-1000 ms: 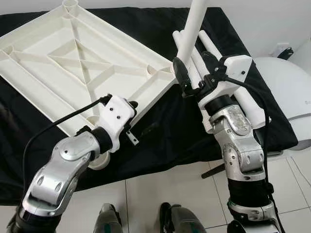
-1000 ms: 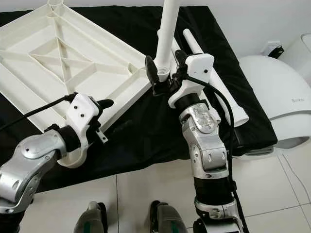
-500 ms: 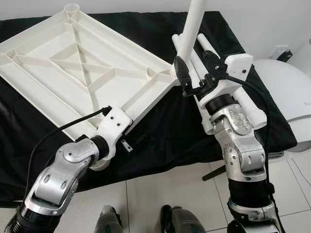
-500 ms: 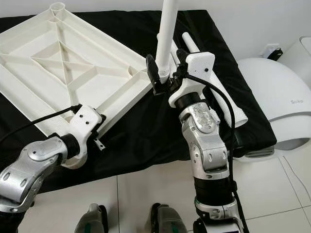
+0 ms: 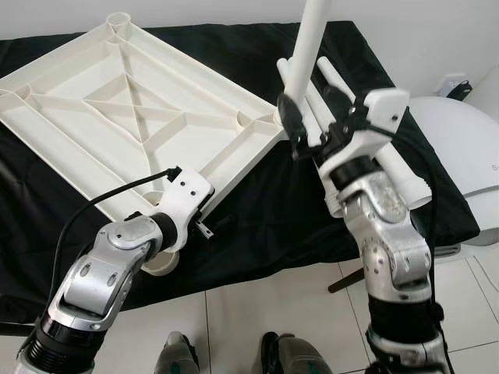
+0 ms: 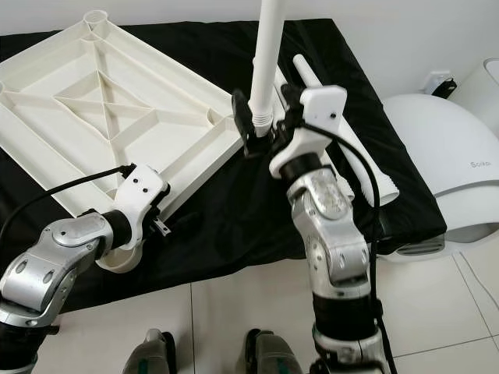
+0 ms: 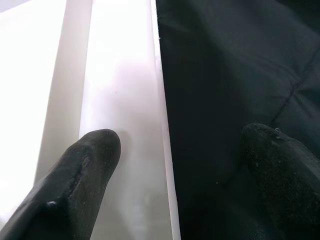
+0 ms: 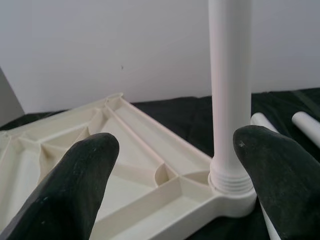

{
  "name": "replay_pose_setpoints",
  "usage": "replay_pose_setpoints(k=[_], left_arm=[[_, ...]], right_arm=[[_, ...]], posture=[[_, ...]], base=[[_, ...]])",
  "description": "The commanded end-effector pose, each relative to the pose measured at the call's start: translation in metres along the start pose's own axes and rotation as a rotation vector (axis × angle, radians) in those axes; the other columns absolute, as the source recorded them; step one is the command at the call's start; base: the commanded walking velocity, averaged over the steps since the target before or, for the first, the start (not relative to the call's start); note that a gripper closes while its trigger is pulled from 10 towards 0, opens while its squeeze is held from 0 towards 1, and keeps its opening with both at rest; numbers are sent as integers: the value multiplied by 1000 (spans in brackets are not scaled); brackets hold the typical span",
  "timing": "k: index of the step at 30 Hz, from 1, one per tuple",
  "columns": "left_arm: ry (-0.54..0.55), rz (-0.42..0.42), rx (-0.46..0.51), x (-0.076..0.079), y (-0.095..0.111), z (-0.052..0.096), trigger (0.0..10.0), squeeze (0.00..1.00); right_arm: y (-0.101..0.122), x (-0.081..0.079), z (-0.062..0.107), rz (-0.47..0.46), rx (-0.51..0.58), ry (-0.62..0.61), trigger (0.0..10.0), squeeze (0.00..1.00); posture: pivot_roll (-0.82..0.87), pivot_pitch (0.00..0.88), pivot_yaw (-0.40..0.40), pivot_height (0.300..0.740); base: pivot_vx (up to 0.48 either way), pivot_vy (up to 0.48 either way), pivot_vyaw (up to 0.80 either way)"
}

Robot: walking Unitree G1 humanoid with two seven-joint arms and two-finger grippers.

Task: Building children table

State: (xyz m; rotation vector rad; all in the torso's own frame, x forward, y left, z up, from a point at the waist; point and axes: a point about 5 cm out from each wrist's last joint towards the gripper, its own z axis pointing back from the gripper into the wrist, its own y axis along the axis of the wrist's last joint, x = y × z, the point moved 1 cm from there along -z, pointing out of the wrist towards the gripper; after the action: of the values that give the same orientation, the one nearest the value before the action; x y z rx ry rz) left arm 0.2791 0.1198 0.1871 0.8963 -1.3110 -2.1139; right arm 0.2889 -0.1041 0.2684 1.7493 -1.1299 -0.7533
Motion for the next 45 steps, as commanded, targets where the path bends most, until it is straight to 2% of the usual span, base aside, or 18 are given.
replay_pose_setpoints(k=[1,5,7,12,17,18,20,21,33,38,45], left_arm=[[94,13,-34,-6,-7,0,9882,0],[138,2,-45,-14,-7,0,10000,0],[138,2,-45,-14,-7,0,10000,0],[179,19,-100,-23,-13,-3,10000,0],[198,-13,-127,-27,-16,-4,10000,0],[208,-10,-139,-29,-19,-5,2196,0],[209,-16,-140,-30,-19,-5,2196,0],[216,-4,-135,-31,-19,-5,0,0],[309,68,-119,-43,-13,-11,0,0],[431,154,-95,-56,-5,-21,0,0],[496,198,-94,-60,-2,-28,0,0]], right_arm=[[2,-4,2,-10,0,24,10000,0],[-9,1,26,18,-130,149,10000,0],[-9,1,26,18,-130,149,10000,0],[-14,8,45,46,-242,236,10000,0],[-14,9,50,73,-264,254,10000,0],[-13,11,51,82,-273,261,10000,0],[-13,11,51,84,-276,261,10000,0],[-13,11,52,84,-276,263,10000,0],[-9,9,54,79,-272,277,10000,0],[-7,7,56,77,-274,281,10000,0],[-6,8,57,79,-279,278,10000,0]], posture=[[40,213,-7,740],[31,216,-5,740],[31,216,-5,740],[14,229,1,740],[6,231,5,740],[2,231,7,740],[2,231,7,740],[1,231,9,740],[-5,232,16,740],[-15,236,20,740],[-18,240,19,740]], base=[[0,0,0],[0,0,0],[0,0,0],[0,0,0],[0,0,0],[0,0,0],[0,0,0],[0,0,0],[0,0,0],[0,0,0],[0,0,0]])
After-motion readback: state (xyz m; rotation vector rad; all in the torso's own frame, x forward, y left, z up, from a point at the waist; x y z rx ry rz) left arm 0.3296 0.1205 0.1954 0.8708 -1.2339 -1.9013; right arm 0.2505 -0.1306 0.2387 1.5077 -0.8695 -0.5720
